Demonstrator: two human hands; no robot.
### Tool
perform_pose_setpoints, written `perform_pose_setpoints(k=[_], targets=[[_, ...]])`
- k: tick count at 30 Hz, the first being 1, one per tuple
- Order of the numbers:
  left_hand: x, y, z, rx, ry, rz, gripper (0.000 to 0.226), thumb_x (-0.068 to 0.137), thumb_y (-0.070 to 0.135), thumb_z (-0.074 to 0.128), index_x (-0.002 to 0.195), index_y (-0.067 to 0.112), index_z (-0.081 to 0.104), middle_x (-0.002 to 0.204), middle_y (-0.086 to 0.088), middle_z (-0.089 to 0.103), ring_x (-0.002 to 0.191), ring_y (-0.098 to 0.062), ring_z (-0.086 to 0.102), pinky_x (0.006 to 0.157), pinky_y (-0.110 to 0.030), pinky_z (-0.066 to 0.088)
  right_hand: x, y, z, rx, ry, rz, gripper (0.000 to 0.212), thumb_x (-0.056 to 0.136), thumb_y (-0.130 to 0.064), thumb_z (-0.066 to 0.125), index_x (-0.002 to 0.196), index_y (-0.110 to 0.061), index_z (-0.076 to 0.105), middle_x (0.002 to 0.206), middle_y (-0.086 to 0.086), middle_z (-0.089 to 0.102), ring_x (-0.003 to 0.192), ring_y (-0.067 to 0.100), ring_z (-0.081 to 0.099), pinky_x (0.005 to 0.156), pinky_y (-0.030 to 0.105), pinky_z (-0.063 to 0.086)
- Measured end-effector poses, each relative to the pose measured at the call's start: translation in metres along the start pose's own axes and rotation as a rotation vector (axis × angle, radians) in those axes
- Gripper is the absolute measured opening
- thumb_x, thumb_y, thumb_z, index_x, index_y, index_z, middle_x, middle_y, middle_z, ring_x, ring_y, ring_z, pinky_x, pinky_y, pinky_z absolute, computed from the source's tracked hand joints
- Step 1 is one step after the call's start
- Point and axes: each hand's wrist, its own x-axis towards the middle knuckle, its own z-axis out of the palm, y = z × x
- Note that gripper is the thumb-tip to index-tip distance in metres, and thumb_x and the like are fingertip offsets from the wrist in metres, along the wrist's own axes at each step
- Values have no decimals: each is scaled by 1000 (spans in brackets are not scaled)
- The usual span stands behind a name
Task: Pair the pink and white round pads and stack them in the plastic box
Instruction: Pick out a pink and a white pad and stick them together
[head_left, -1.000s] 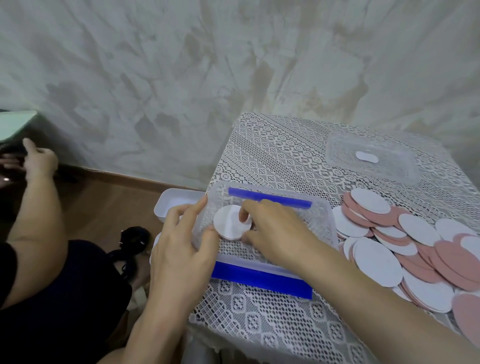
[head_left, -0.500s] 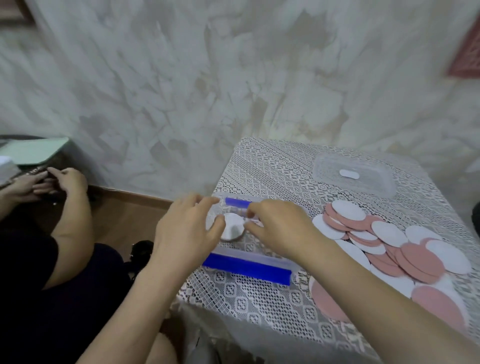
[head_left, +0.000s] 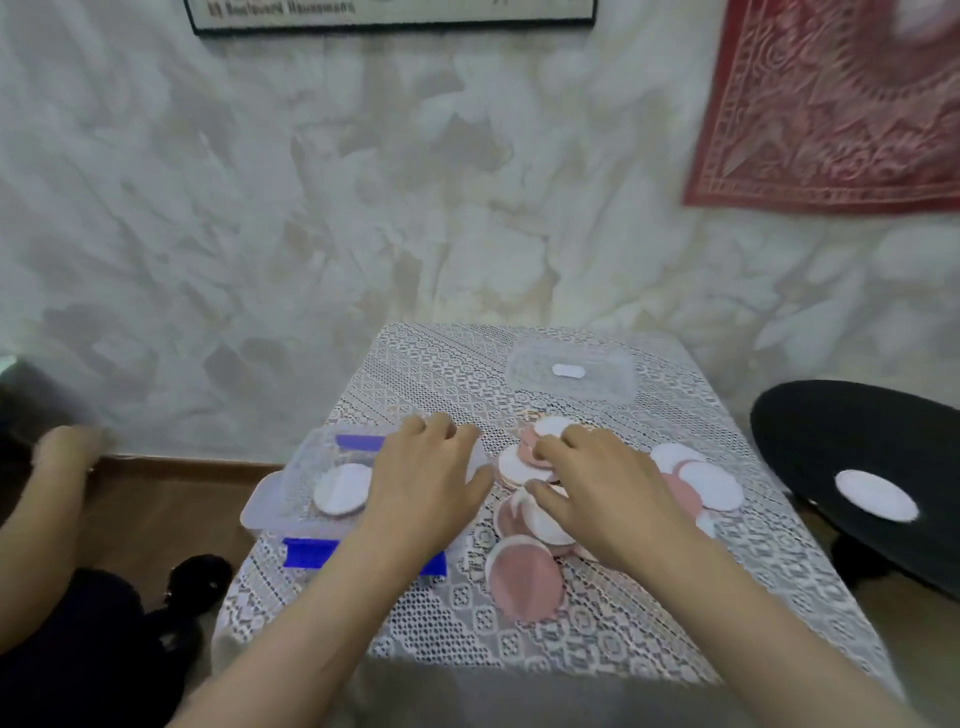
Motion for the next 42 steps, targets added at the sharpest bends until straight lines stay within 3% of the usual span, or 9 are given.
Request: perform_pose_setpoints(k=[6, 13, 17, 20, 26, 30, 35, 40, 42], targets=[[0, 66, 24, -1, -6, 94, 47, 81, 50, 45, 103, 20, 73, 86, -1, 67, 76, -25, 58, 58, -35, 48, -42, 52, 17, 20, -1, 131, 35, 102, -51, 41, 126, -29, 53, 123, -6, 56, 110, 22, 55, 72, 36, 43], [-21, 99, 65, -109, -63, 58, 47, 92, 47, 47, 129, 19, 60, 118, -4, 62, 104, -27, 56, 82, -39, 51, -65, 82, 51, 172, -65, 210, 26, 98, -49, 50, 119, -35, 53, 118, -12, 47, 108, 13, 48, 76, 31, 44], [-22, 98, 70, -128, -31, 50, 41, 92, 43, 53, 123, 18, 64, 118, -5, 62, 103, -27, 53, 79, -38, 49, -58, 91, 57, 320, -67, 260, 25, 92, -51, 62, 113, -38, 58, 115, -16, 47, 104, 8, 52, 87, 36, 49], [-24, 95, 70, -139, -29, 58, 42, 91, 44, 54, 123, 18, 65, 118, -5, 63, 102, -28, 55, 75, -38, 49, -49, 99, 56, 326, -105, 244, 19, 91, -46, 65, 106, -36, 58, 112, -18, 47, 101, 8, 51, 83, 33, 46], [-26, 83, 71, -181, -69, 99, 45, 90, 43, 58, 125, 15, 66, 126, -5, 63, 107, -27, 52, 86, -38, 49, -36, 104, 51, 343, -140, 242, 9, 92, -38, 66, 93, -30, 63, 89, -14, 50, 86, 9, 52, 75, 34, 45], [-36, 79, 69, -214, -56, 117, 37, 91, 35, 64, 123, 15, 67, 128, -5, 64, 105, -28, 52, 84, -39, 48, -45, 93, 56, 355, -65, 250, 7, 96, -38, 61, 98, -32, 64, 96, -15, 54, 90, 10, 55, 77, 34, 47], [-49, 80, 64, -227, -27, 129, 31, 95, 31, 60, 121, 16, 69, 128, -3, 66, 100, -29, 54, 83, -38, 49, -58, 72, 49, 469, -82, 233, 21, 97, -41, 62, 115, -32, 68, 103, -15, 65, 92, 4, 60, 84, 32, 52], [-61, 76, 59, -335, -69, 139, 32, 94, 30, 64, 125, 23, 69, 134, 1, 65, 114, -32, 54, 95, -43, 51, -54, 50, 53, 438, -70, 216, 25, 94, -52, 60, 106, -32, 68, 100, -10, 65, 92, 17, 63, 79, 40, 54], [-66, 71, 56, -393, -98, 154, 35, 94, 29, 65, 129, 27, 67, 139, 3, 62, 118, -28, 50, 99, -42, 48, -50, 44, 56, 410, -95, 237, 34, 93, -55, 59, 119, -34, 65, 112, -6, 62, 101, 19, 62, 85, 42, 53]])
